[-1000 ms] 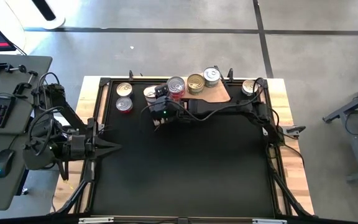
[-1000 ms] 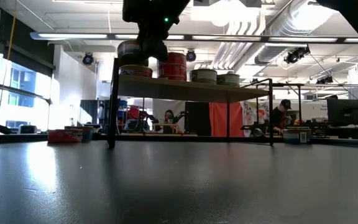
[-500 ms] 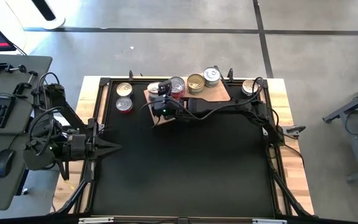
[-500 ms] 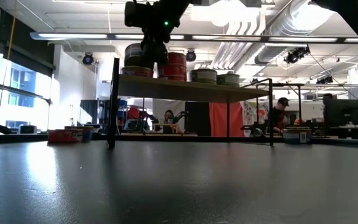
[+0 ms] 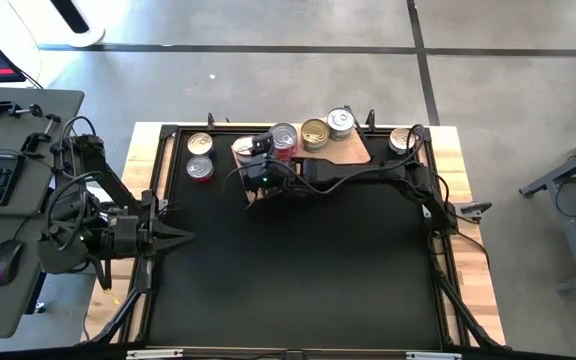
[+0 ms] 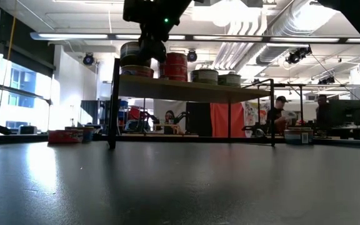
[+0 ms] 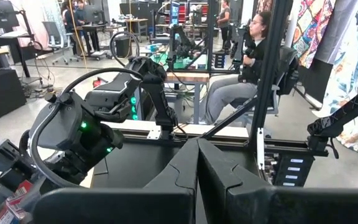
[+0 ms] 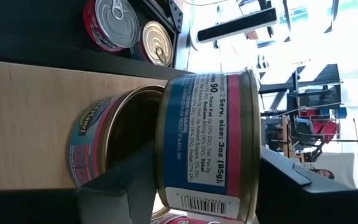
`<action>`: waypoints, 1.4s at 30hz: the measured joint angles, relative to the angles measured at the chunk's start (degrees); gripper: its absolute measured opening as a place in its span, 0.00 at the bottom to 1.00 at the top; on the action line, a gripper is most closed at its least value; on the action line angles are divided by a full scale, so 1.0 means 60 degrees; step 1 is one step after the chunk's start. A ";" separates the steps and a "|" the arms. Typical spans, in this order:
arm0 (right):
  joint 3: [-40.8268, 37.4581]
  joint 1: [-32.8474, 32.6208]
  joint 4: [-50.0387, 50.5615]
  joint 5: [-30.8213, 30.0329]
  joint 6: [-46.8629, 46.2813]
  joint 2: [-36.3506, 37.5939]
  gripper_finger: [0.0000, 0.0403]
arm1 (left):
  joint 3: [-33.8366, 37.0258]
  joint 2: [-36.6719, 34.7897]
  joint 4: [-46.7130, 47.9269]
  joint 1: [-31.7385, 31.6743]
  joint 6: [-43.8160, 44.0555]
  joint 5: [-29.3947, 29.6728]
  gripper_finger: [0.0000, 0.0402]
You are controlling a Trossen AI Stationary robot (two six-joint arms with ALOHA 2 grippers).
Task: Stack canned seafood by type on shelf
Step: Stack the bottom blue and red tuna can on top of the blue and red tuna can on the shelf, then stack the right blue and red tuna can on top of the blue and red tuna cans on the shelf
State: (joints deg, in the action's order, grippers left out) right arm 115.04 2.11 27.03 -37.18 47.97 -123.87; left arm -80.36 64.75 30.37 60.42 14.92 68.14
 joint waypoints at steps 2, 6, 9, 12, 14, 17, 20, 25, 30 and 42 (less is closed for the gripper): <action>0.0000 0.0000 0.0045 0.0010 -0.0007 0.0004 0.50 | 0.0000 0.0000 0.0000 0.0000 0.0000 0.0000 0.00; 0.0004 0.0000 0.0111 0.0160 -0.0029 0.0014 0.50 | 0.0000 0.0000 0.0000 0.0000 0.0000 0.0000 0.00; 0.0004 -0.0042 0.0189 0.0256 -0.0257 0.0018 0.52 | 0.0000 0.0000 0.0000 0.0000 0.0000 0.0000 0.00; -0.0001 -0.0069 0.0387 0.0482 -0.0411 0.0010 0.57 | 0.0000 0.0000 0.0000 0.0000 0.0000 0.0000 0.00; 0.0004 -0.0081 0.0535 0.0552 -0.0534 0.0011 0.60 | 0.0000 0.0000 0.0000 0.0000 0.0000 0.0000 0.00; 0.0014 -0.0108 0.0750 0.0527 -0.0530 0.0022 0.64 | 0.0000 0.0000 0.0000 0.0000 -0.0004 0.0000 0.00; 0.0015 -0.0158 0.0760 0.0427 -0.0524 0.0022 0.66 | 0.0000 0.0000 0.0002 0.0000 -0.0004 0.0000 0.00; 0.0015 -0.0251 0.0840 0.0283 -0.0502 0.0090 0.66 | 0.0000 0.0000 0.0000 0.0000 -0.0004 0.0000 0.00; 0.0304 -0.0326 0.1201 0.0050 -0.0289 0.0085 0.66 | 0.0004 0.0004 0.0022 0.0000 -0.0007 0.0000 0.00; 0.0812 -0.0612 0.1775 0.0111 -0.0242 0.0087 0.66 | 0.0004 0.0004 0.0044 0.0000 -0.0015 0.0002 0.00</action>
State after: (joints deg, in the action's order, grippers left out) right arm 119.92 -1.57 37.68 -36.51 46.52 -123.35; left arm -80.34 64.77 30.63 60.42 14.83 68.15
